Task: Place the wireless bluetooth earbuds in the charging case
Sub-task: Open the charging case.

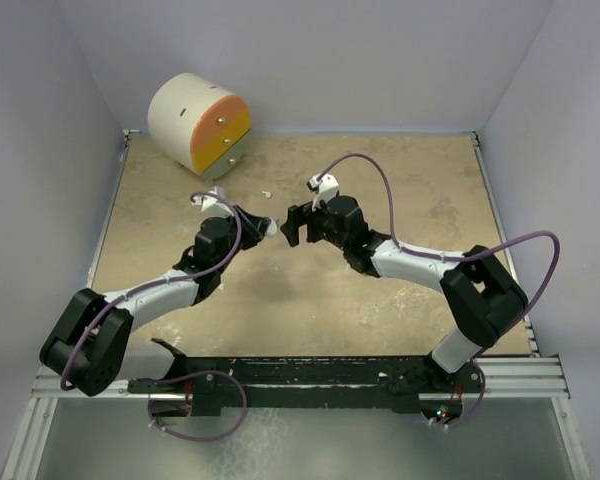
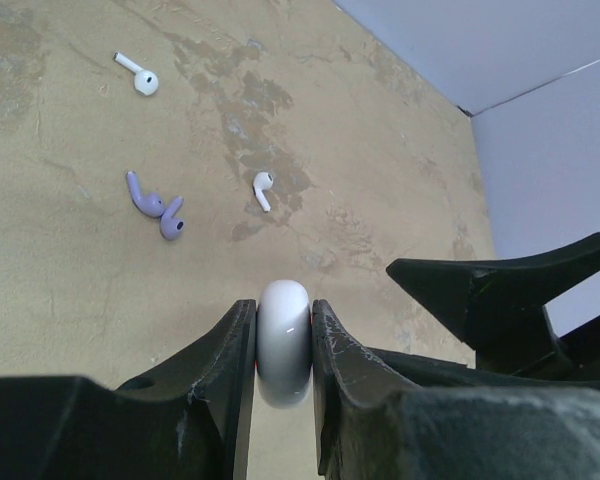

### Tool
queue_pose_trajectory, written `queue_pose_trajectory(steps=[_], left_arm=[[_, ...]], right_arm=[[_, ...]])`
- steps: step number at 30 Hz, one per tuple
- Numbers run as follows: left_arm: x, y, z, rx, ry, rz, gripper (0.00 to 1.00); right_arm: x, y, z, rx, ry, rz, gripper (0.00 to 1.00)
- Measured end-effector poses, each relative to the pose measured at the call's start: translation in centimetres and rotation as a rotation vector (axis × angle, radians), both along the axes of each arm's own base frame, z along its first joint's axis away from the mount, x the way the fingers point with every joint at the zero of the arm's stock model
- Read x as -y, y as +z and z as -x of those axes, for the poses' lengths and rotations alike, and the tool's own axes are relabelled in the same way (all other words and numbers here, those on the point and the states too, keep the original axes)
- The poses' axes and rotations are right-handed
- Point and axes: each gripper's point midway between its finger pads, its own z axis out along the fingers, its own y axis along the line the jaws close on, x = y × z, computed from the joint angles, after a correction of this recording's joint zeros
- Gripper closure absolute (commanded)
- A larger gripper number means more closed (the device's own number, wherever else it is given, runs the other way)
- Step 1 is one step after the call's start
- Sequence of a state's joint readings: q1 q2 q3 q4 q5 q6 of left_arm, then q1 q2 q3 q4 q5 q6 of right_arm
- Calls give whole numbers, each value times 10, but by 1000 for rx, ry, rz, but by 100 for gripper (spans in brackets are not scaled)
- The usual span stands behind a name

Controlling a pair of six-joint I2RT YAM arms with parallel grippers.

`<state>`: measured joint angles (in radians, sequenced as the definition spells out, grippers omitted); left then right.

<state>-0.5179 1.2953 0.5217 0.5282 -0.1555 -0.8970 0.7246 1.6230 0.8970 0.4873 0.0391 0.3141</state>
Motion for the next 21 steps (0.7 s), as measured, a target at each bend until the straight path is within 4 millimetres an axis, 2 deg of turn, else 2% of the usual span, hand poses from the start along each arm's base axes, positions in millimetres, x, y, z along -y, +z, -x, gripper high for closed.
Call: queue_pose_trajectory(steps=[5,21], left_arm=[[2,-7,0,-17,-11,-7,100],[11,2,-4,-4,-43,11,100]], right_arm=[[-5,8,-5,17,4,-10,0],[-8,-15,-8,-17,9,28,0]])
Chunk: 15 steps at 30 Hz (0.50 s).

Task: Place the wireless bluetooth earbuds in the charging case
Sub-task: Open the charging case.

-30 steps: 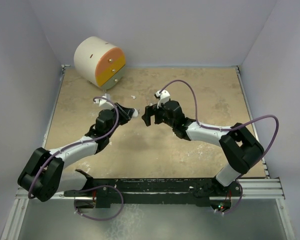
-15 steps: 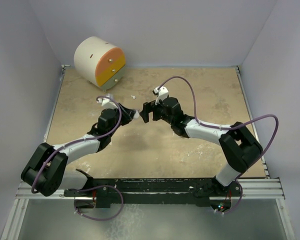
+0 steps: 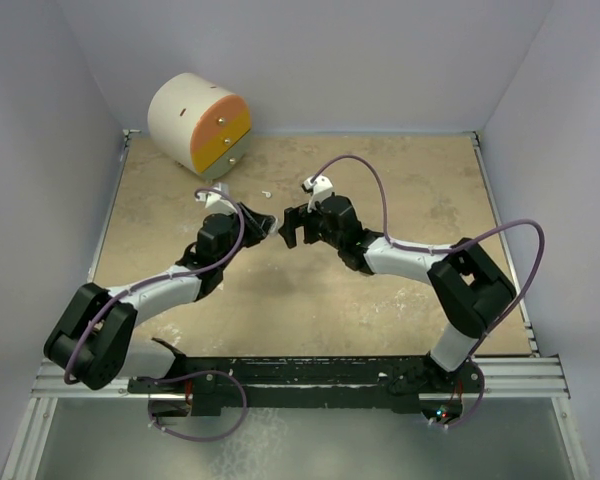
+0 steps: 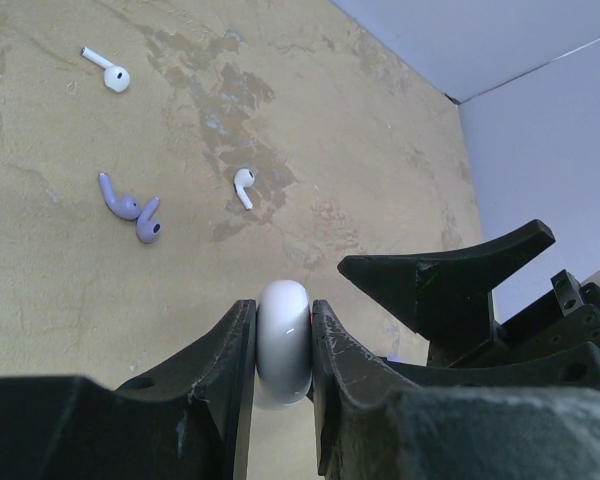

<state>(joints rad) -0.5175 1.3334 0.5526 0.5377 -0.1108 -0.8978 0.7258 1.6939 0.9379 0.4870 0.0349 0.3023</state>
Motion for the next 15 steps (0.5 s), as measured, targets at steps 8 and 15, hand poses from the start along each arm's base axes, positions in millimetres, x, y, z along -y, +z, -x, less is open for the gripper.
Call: queue_pose_trajectory(steps=[8,15], left_arm=[[4,3,-1,10,-12,21,100],[10,10,-3,30,-26,66,100]], right_arm=[[0,-3,0,-5,0,5,0],[0,-3,0,-5,1,5,0]])
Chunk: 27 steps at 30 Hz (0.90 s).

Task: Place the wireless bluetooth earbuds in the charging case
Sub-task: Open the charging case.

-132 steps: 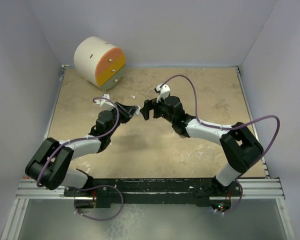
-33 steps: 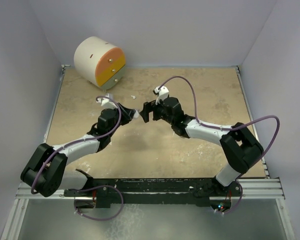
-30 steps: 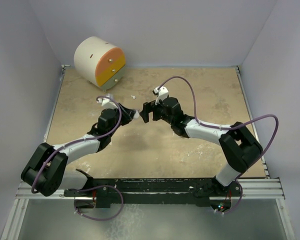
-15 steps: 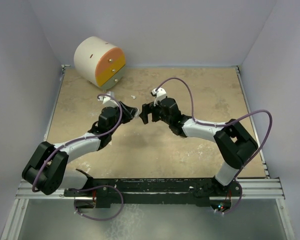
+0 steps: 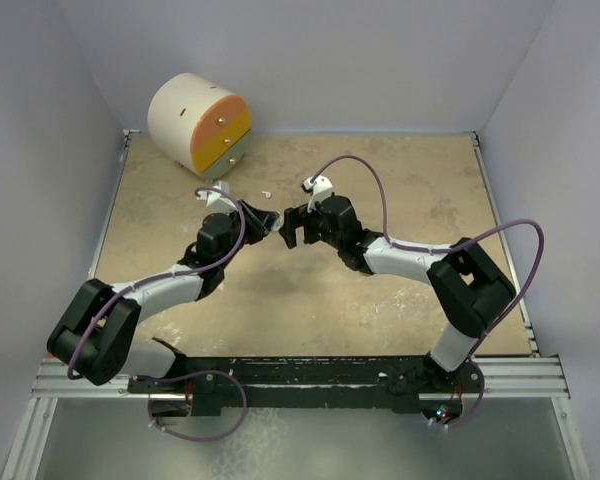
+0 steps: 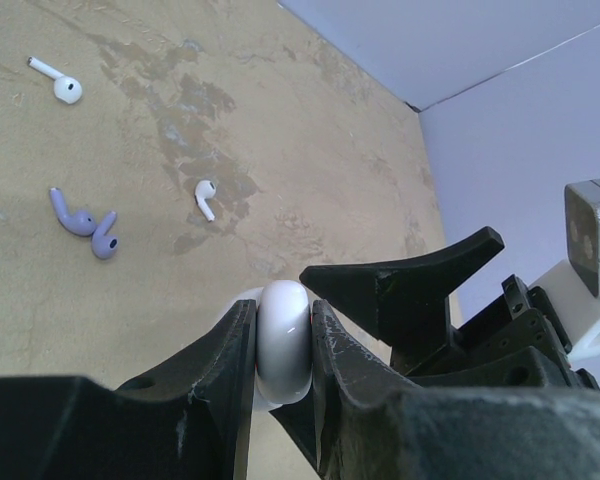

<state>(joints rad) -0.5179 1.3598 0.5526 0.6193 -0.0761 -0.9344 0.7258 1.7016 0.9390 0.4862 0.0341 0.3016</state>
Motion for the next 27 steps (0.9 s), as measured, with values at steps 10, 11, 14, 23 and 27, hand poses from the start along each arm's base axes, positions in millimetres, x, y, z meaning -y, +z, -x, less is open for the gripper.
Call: queue_pose_trajectory(steps=[10,11,14,23,27], left_arm=[[6,11,-1,27,-14,70,100],[6,11,-1,28,-13,77,100],[8,12,-2,32,-12,100,100],[10,11,-2,42,-6,196,100],[11,14,-3,49,-7,259,100]], right_arm=[[-1,2,-1,5,2,-6,0],[-1,3,-1,6,2,-6,0],[-1,3,-1,6,2,-7,0],[-1,3,-2,7,-2,-6,0],[-1,3,-2,7,1,-9,0]])
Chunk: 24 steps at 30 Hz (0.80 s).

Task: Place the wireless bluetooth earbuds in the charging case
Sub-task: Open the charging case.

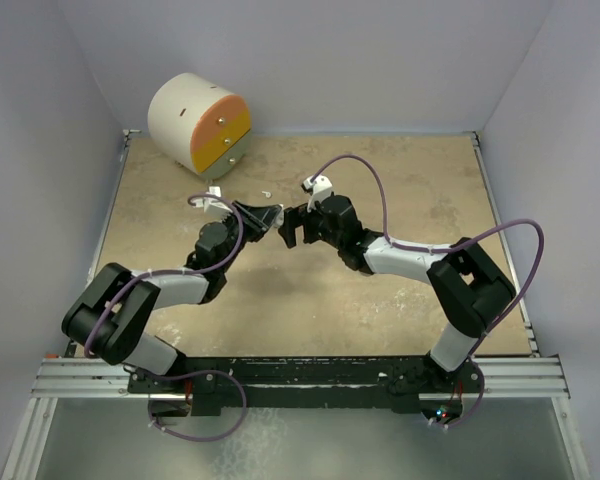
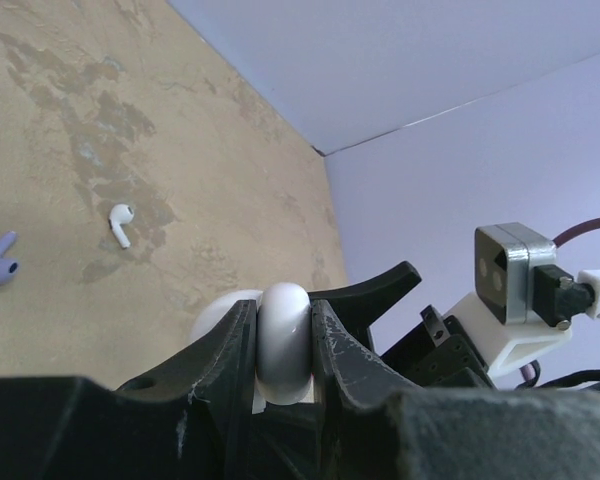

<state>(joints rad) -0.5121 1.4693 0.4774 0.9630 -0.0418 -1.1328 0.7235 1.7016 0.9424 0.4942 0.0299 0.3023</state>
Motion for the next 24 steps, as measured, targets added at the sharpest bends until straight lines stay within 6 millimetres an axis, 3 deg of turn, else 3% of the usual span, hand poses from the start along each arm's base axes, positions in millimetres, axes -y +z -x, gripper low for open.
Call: queue_pose_trajectory(steps=[12,24], left_arm=[[8,8,7,2,-45,182,100],[6,14,8,-1,-37,255,100]], right_arm=[[-12,16,1,34,26,-69,0],[-13,19,1,44,27,-78,0]])
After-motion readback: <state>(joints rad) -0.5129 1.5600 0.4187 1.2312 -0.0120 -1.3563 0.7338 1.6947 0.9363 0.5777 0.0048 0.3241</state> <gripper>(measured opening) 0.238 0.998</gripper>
